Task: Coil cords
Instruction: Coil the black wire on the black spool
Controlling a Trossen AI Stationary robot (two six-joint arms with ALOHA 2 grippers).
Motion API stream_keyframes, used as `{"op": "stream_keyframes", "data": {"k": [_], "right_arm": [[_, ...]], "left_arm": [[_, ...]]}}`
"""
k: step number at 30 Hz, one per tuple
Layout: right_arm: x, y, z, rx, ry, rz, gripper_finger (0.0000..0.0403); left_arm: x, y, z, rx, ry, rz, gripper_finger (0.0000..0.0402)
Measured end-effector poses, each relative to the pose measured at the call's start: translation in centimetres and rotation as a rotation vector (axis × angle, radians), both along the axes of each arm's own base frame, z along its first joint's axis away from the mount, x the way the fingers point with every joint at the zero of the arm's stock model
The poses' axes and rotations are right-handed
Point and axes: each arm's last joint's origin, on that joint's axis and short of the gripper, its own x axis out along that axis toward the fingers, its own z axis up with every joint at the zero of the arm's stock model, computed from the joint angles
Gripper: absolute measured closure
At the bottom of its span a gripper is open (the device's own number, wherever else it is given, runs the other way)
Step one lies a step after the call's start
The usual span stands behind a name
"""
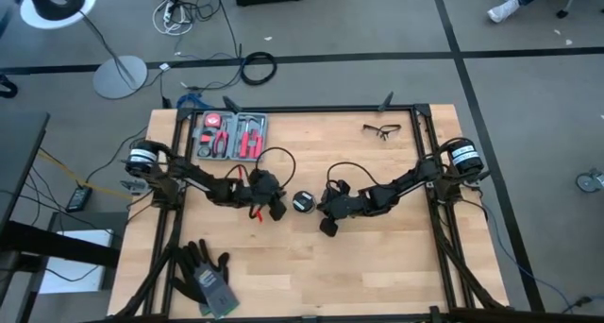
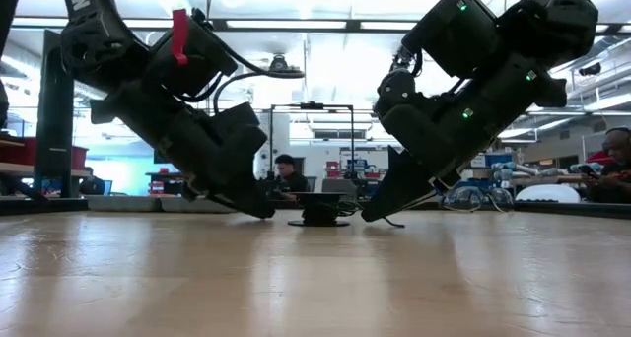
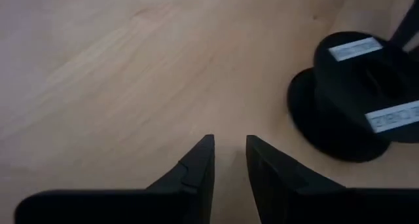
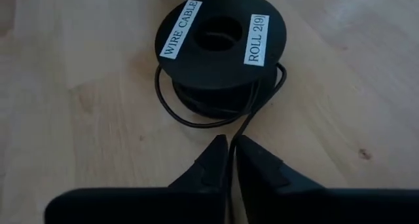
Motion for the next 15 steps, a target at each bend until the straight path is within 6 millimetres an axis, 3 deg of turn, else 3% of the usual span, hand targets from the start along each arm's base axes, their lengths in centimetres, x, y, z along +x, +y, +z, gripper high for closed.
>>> {"op": "stream_keyframes", "data": {"k": [7, 15], "right_arm": [[-0.1, 0.3, 0.1, -0.004, 0.015, 0.037, 0.0341], [-1.0, 1.4, 2.8, 0.004, -0.023, 0.082, 0.0317]], "left_arm": [[-1.0, 0.2, 0.3, 0.015, 0.084, 0.044, 0.0309], [-1.1, 0.2, 0.4, 0.015, 0.091, 0.062, 0.0309]]}}
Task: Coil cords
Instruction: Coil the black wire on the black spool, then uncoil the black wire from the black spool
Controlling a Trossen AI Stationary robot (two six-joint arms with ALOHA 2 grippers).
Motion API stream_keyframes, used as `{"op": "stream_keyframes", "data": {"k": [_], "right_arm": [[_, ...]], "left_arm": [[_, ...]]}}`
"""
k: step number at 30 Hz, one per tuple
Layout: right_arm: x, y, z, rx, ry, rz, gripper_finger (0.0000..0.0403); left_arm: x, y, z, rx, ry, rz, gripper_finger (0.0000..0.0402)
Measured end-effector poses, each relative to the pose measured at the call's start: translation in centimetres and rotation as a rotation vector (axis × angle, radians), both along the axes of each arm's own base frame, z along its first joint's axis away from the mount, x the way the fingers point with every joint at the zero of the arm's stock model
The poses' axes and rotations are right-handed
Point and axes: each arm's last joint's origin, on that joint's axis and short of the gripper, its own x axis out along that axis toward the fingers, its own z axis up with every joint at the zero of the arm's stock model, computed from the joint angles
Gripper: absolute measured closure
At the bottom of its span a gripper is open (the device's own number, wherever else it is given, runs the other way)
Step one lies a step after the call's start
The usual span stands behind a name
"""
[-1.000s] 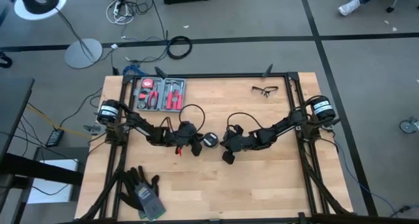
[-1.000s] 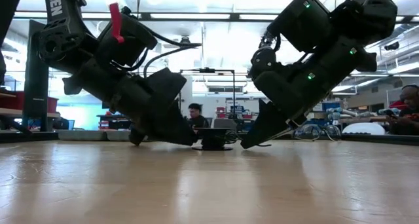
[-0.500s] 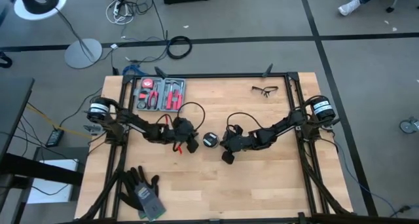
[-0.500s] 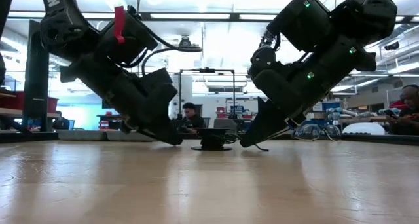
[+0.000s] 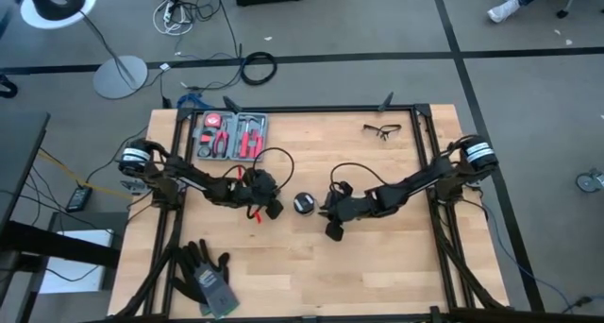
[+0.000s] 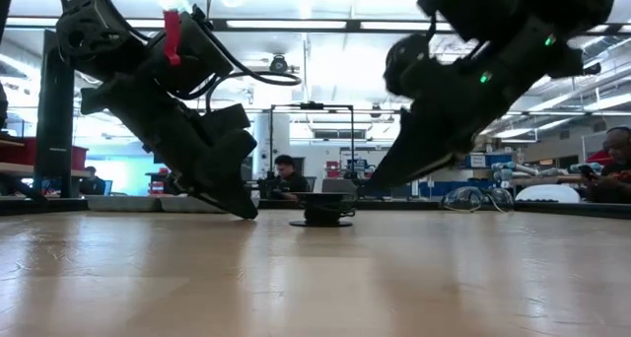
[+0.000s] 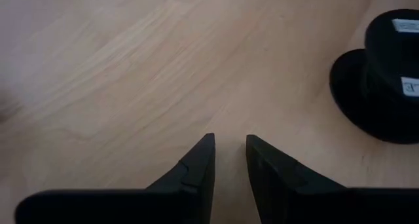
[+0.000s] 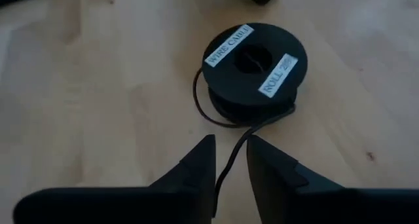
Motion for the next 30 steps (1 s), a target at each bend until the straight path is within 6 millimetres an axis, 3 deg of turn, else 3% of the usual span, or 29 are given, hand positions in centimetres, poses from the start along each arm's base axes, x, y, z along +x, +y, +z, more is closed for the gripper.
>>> {"op": "stream_keyframes", "data": {"k": [8, 26, 30], "right_arm": [[-1.6, 0.3, 2.4, 0.005, 0.031, 0.011, 0.0315], [-2.0, 0.2, 2.1, -0.015, 0.083, 0.027, 0.0311], [-2.5, 0.0, 1.7, -0.073, 0.141, 0.004, 0.0312]], "left_arm": [[0.0, 0.0, 0.0, -0.006, 0.0, 0.008, 0.031], [0.1, -0.1, 0.0, -0.038, -0.011, -0.016, 0.031], [0.4, -1.1, 0.3, 0.007, -0.009, -0.177, 0.031]]}}
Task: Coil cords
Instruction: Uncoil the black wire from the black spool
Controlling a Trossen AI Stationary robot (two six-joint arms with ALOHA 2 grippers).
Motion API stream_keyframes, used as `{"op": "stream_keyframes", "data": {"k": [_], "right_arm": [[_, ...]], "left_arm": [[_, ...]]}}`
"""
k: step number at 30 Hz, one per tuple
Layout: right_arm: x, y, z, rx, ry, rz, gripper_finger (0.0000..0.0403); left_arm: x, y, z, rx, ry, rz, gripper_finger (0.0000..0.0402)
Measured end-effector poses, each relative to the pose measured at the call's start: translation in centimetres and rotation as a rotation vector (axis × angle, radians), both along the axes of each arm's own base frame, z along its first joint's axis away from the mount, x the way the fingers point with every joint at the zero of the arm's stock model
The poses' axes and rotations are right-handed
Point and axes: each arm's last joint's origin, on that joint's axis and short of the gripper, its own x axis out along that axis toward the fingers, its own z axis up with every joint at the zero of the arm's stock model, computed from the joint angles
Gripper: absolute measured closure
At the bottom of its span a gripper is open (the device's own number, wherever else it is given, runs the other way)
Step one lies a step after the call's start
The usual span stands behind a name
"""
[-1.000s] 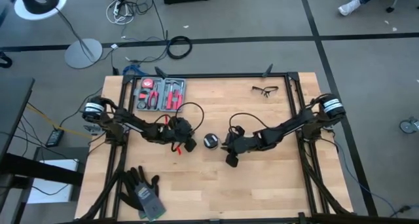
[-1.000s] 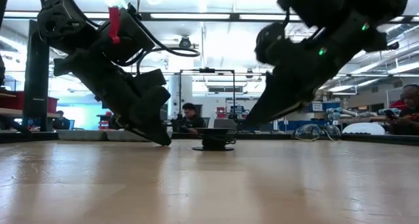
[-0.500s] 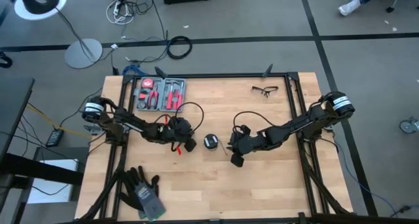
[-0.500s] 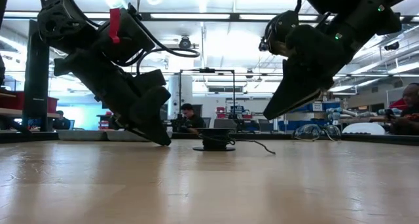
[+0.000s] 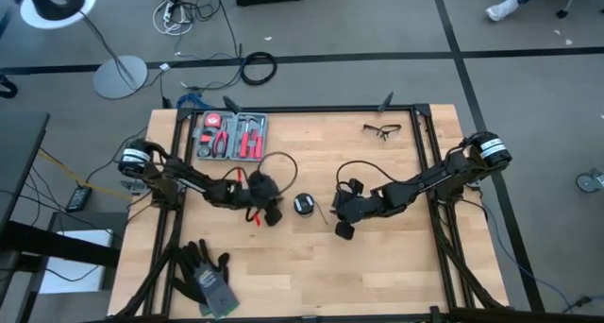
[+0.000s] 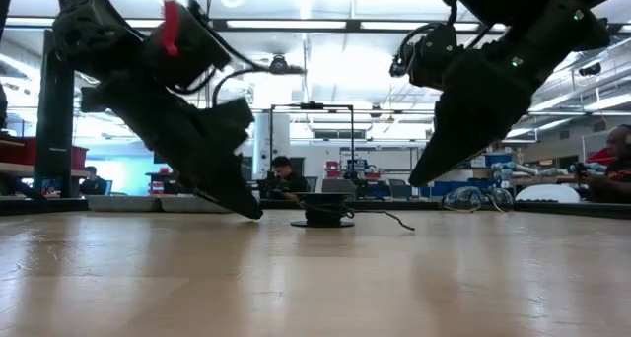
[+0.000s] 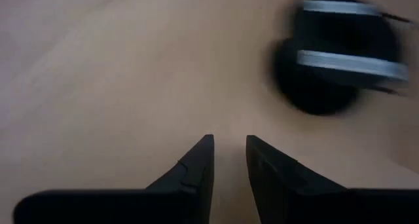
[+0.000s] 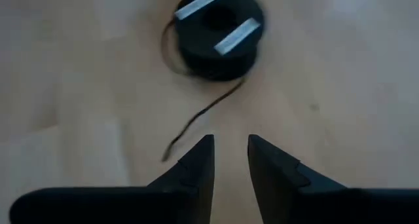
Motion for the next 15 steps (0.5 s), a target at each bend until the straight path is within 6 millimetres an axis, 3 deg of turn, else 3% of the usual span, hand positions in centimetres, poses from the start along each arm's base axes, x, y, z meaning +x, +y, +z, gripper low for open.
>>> {"op": "stream_keyframes", "data": {"k": [8, 15], "right_arm": [[-0.8, -0.1, 0.8, -0.096, -0.017, 0.072, 0.0312], [-5.7, -1.5, 1.3, -0.044, -0.13, 0.087, 0.0313]], "left_arm": [[-1.4, -1.7, 3.5, 0.1, -0.002, -0.199, 0.031], [-4.0, -2.1, 7.5, 0.163, -0.017, -0.318, 0.031]]}}
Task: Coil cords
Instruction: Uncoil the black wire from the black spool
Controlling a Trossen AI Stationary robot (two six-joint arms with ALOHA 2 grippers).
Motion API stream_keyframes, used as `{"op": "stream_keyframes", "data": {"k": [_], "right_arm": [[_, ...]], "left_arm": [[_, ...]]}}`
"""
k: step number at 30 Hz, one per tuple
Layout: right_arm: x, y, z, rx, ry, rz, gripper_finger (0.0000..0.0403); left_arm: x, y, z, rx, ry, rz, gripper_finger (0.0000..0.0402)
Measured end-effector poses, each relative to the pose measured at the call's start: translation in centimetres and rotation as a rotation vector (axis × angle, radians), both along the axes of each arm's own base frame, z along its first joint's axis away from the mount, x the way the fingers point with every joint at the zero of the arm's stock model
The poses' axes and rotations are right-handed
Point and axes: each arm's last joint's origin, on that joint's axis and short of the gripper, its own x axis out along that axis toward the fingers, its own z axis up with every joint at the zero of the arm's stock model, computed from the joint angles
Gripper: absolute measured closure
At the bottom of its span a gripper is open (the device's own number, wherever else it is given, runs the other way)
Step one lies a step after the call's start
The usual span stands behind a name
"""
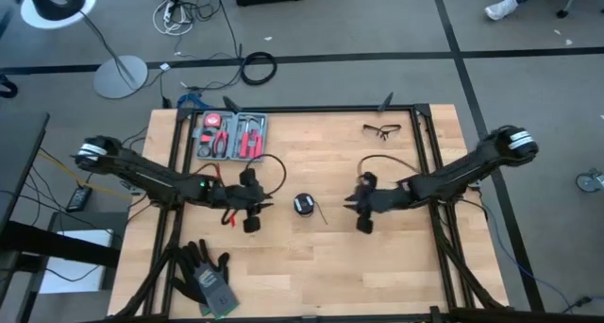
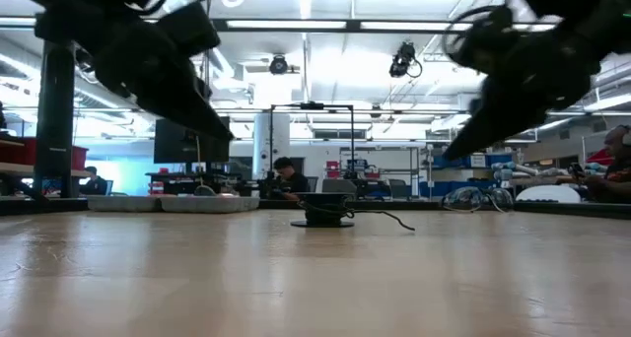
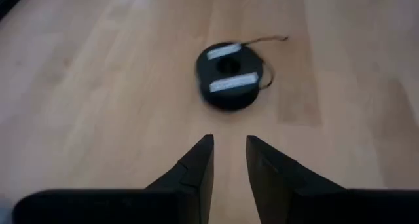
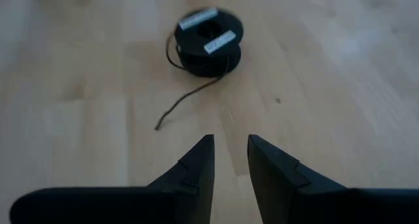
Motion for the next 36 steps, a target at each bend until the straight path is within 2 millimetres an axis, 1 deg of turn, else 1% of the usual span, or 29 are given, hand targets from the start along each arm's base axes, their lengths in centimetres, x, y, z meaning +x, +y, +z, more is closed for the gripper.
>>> {"op": "stream_keyframes", "data": {"k": [4, 8, 11, 13, 16, 20, 25, 28, 36], "right_arm": [[-3.1, -0.9, -0.4, 0.044, -0.157, 0.02, 0.0312], [-5.2, -1.6, -1.3, 0.066, -0.264, 0.025, 0.0313], [-6.2, -1.9, -1.9, 0.07, -0.282, 0.027, 0.0313], [-6.8, -2.1, -2.4, 0.065, -0.27, 0.027, 0.0313], [-7.1, -2.2, -2.7, 0.063, -0.265, 0.026, 0.0312], [-7.1, -2.2, -2.8, 0.063, -0.262, 0.025, 0.0312], [-6.9, -2.2, -2.6, 0.068, -0.277, 0.025, 0.0312], [-6.9, -2.2, -2.4, 0.072, -0.29, 0.025, 0.0312], [-6.9, -2.2, -2.5, 0.072, -0.289, 0.025, 0.0312]], "left_arm": [[-1.2, 0.2, 1.1, 0.026, 0.007, -0.015, 0.031], [-1.4, 0.2, 1.6, 0.038, -0.015, -0.035, 0.031], [-1.5, 0.3, 1.3, 0.04, -0.012, -0.039, 0.031], [-1.9, 0.3, 0.3, 0.036, -0.02, -0.037, 0.031], [-2.6, 0.4, -1.3, -0.008, -0.082, -0.065, 0.031], [-3.4, 0.6, -2.5, -0.055, -0.183, -0.111, 0.031], [-4.3, 1.2, -3.9, -0.047, -0.165, -0.081, 0.031], [-4.6, 1.3, -4.3, -0.041, -0.152, -0.072, 0.031], [-4.6, 1.3, -4.3, -0.027, -0.158, -0.055, 0.031]]}}
